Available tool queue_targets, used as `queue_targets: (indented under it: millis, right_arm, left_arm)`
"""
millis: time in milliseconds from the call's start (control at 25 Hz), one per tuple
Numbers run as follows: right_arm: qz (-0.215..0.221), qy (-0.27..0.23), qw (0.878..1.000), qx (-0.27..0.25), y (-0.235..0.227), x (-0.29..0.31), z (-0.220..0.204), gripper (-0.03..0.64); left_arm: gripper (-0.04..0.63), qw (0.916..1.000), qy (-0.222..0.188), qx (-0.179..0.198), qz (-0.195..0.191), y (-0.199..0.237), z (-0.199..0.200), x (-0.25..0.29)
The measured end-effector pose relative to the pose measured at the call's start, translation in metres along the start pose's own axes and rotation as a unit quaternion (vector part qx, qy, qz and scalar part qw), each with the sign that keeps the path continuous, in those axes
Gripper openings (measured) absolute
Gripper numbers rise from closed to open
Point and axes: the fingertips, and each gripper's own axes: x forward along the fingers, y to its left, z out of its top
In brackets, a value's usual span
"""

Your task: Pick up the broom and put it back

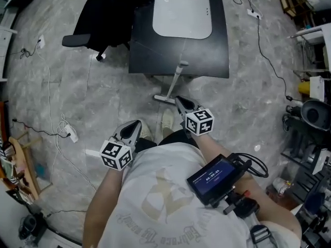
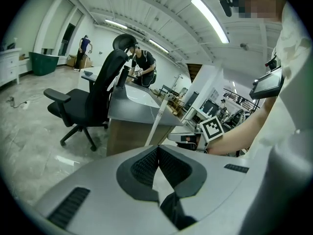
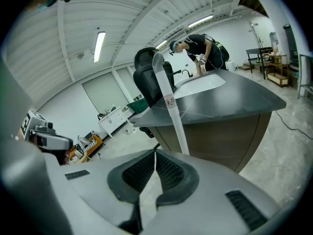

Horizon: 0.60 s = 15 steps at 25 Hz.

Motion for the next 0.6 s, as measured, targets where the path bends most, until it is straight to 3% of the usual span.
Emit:
queue_targets:
  millis: [200,600]
  right_arm:
    - [-0.016,0.006,1.000,0.000,-0.030,0.018,0.002,0.021]
    - [-0.040,0.031,0.999,-0.020,-0.058,0.065,-0.006,0.109]
  left_arm:
    - [0.011,0.9998,0.004,-0.010,0.015,-0.006,-0.001,0.006]
    - [0.011,0.9982,0.004,-0.030,0.052,-0.002,-0.005,-0.006]
